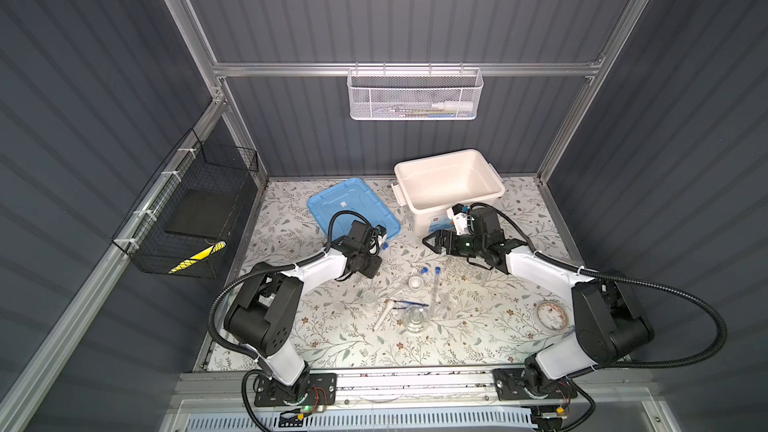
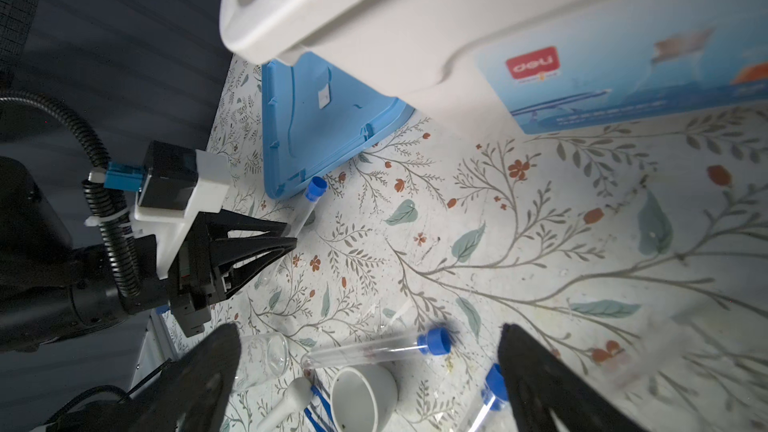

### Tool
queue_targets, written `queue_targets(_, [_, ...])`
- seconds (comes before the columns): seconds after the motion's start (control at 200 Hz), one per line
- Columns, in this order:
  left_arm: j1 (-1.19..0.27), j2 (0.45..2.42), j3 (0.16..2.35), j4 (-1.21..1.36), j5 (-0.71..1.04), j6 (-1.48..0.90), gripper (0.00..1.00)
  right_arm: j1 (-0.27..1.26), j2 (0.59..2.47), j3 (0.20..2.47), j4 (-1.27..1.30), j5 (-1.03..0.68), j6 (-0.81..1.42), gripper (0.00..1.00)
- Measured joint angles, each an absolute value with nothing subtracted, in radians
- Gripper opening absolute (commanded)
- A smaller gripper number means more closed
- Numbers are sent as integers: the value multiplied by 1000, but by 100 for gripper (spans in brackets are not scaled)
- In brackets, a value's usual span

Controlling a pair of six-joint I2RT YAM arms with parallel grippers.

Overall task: Organize the chemistry lab equipment
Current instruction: 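Lift the test tube with the left gripper while the right gripper approaches it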

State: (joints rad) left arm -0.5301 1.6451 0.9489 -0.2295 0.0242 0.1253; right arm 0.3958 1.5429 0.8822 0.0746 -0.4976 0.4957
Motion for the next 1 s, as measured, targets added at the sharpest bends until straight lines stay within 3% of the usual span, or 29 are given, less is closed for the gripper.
queue_targets(0.375, [-539, 1601, 949, -167, 55, 163, 17, 400, 1573, 883, 183, -543, 568, 99])
queue_targets(1.0, [-551, 1564, 949, -121, 167, 243, 18, 449, 1728, 1005, 219, -607, 682, 74])
